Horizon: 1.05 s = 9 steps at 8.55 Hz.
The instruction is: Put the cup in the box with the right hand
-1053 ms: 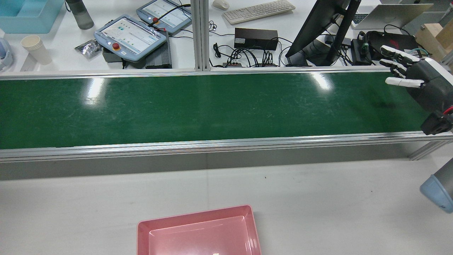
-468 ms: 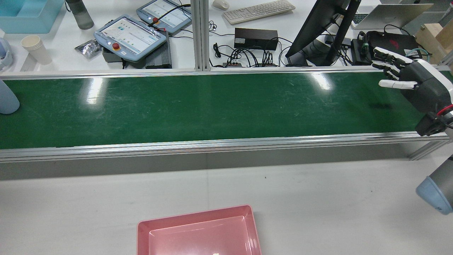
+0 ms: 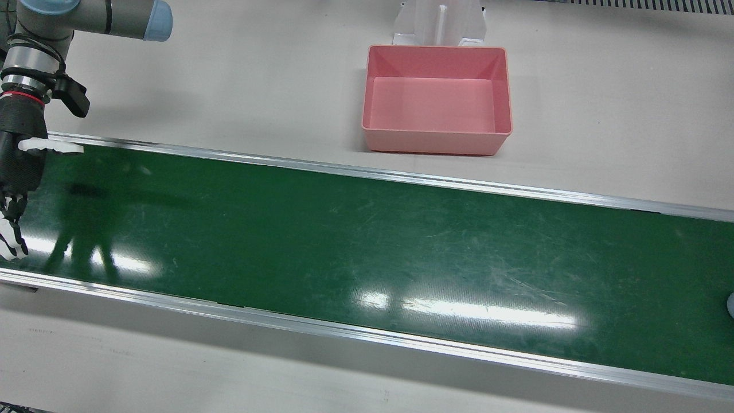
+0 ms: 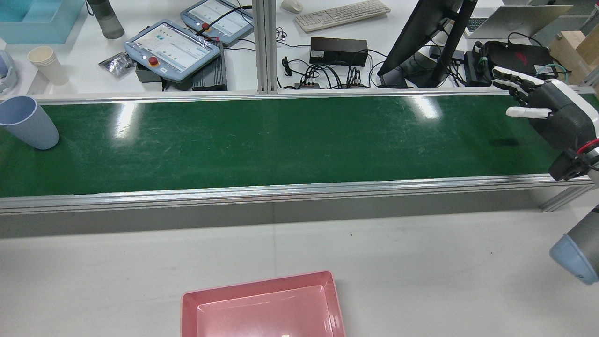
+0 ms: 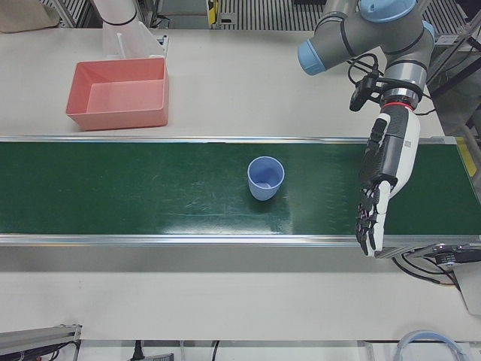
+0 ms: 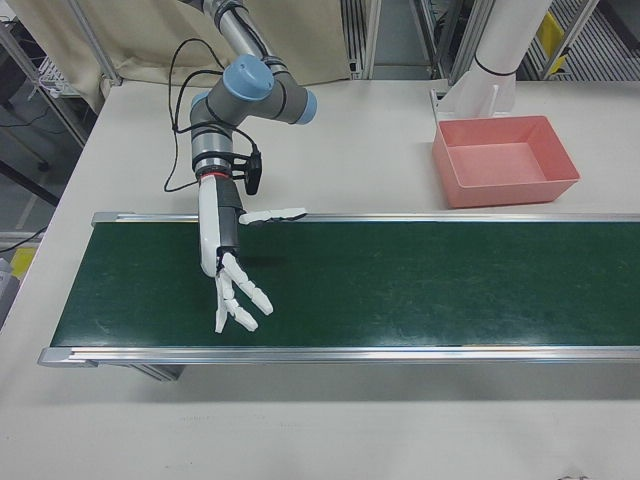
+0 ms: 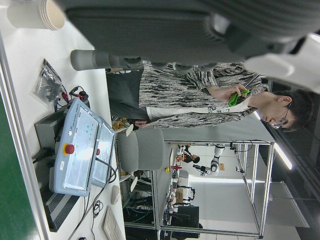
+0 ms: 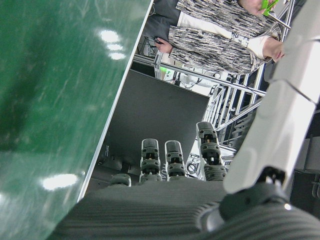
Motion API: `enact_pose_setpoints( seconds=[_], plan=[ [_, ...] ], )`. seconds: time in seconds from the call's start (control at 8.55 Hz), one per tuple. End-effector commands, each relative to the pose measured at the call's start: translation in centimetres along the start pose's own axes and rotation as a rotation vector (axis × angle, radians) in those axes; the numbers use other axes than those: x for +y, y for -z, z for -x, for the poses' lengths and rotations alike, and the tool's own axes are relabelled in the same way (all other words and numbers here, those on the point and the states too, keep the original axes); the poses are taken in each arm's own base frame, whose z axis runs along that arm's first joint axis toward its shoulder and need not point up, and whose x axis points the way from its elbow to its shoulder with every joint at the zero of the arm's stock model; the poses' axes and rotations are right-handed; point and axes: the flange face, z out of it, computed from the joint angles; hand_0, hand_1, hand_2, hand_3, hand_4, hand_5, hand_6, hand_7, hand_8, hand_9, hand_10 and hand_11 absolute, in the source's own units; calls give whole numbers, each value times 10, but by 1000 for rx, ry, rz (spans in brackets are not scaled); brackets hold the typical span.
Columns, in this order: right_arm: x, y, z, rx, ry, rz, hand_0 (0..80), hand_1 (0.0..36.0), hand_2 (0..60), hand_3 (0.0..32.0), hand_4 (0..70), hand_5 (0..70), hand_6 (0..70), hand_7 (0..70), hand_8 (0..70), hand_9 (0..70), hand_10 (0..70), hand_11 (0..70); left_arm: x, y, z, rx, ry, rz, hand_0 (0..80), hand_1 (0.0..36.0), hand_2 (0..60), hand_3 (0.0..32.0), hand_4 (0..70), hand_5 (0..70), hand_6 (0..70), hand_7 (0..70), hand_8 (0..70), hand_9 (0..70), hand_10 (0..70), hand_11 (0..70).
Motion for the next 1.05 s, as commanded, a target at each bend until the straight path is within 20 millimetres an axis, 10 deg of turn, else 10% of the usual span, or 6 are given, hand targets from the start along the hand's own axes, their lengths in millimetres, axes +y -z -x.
enact_pose_setpoints(
  seconds=[0.0, 0.94],
  plan=[
    [3, -1, -2, 4, -1, 6, 468, 142, 53, 78, 0, 60, 52, 227, 120, 172, 0, 9, 0, 0, 0, 0, 0, 1, 0, 0, 0, 0, 0, 0, 0, 0, 0, 0, 0, 0],
    [45, -24, -34, 26, 22, 71, 467, 143, 88, 34, 0, 55, 66, 300, 124, 191, 0, 1, 0, 0, 0, 0, 0, 1, 0, 0, 0, 0, 0, 0, 0, 0, 0, 0, 0, 0]
  ],
)
